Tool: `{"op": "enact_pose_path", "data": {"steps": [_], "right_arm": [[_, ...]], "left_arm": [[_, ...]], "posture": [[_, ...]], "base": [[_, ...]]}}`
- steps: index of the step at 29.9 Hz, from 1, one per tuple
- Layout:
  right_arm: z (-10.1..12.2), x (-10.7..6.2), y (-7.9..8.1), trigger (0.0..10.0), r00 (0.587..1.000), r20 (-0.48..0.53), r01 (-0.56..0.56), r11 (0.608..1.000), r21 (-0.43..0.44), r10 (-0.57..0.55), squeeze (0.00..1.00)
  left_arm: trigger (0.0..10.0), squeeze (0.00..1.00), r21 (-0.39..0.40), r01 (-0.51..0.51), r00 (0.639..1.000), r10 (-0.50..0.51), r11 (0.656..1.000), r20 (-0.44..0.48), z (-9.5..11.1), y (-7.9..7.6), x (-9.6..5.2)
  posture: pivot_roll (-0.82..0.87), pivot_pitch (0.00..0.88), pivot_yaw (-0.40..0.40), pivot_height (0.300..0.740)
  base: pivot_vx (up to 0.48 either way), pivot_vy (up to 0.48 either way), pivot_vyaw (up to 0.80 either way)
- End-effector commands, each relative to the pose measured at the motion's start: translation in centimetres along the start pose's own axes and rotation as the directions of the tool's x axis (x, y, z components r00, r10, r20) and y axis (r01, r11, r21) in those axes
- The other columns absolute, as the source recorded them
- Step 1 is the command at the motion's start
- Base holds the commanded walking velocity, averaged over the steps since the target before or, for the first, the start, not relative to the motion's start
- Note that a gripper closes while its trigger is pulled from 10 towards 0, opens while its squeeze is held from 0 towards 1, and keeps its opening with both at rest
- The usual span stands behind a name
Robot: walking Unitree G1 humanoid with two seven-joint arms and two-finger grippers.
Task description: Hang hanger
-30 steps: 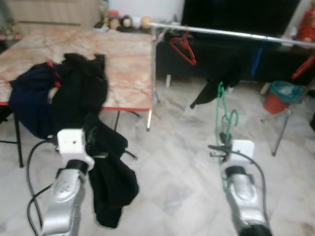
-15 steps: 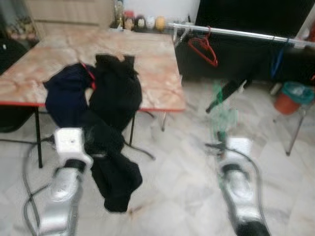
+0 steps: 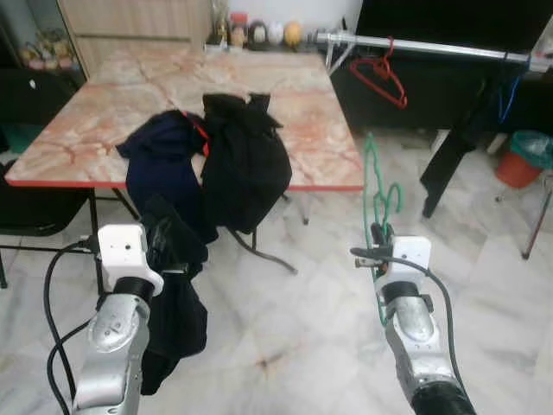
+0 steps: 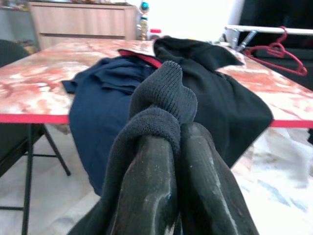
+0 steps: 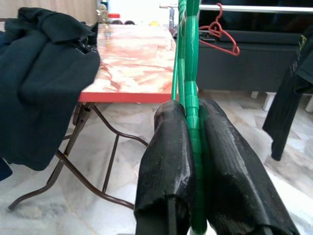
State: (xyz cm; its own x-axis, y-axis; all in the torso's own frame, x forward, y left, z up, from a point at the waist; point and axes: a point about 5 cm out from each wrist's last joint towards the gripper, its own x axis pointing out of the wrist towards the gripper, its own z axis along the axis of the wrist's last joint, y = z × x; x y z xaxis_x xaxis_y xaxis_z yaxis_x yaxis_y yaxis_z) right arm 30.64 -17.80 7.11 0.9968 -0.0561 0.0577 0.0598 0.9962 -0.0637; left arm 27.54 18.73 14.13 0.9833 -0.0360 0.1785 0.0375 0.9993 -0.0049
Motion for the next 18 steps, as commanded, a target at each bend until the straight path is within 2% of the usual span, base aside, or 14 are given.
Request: {"op": "enact_pose_path", "data": {"steps": [1, 18], "right_arm": [[-0.14, 0.0, -0.13, 10.0, 1.0, -0.005, 0.016, 1.0, 0.014, -0.016, 0.0], [-1.06, -0.24, -0.31, 10.0, 0.999, -0.036, 0.021, 1.0, -0.001, -0.021, 0.0]], "left_arm": [[10.0, 0.0, -0.014, 0.014, 0.999, -0.013, 1.0, 0.041, 0.77, -0.11, 0.17], [10.0, 0.0, -0.008, 0.012, 0.999, -0.012, 1.0, 0.05, 0.8, -0.22, 0.29]], "posture": [[0.08, 0.0, -0.016, 0.74], [0.11, 0.0, -0.027, 0.74]], "base": [[0.0, 0.0, 0.0], [0.0, 0.0, 0.0]]}}
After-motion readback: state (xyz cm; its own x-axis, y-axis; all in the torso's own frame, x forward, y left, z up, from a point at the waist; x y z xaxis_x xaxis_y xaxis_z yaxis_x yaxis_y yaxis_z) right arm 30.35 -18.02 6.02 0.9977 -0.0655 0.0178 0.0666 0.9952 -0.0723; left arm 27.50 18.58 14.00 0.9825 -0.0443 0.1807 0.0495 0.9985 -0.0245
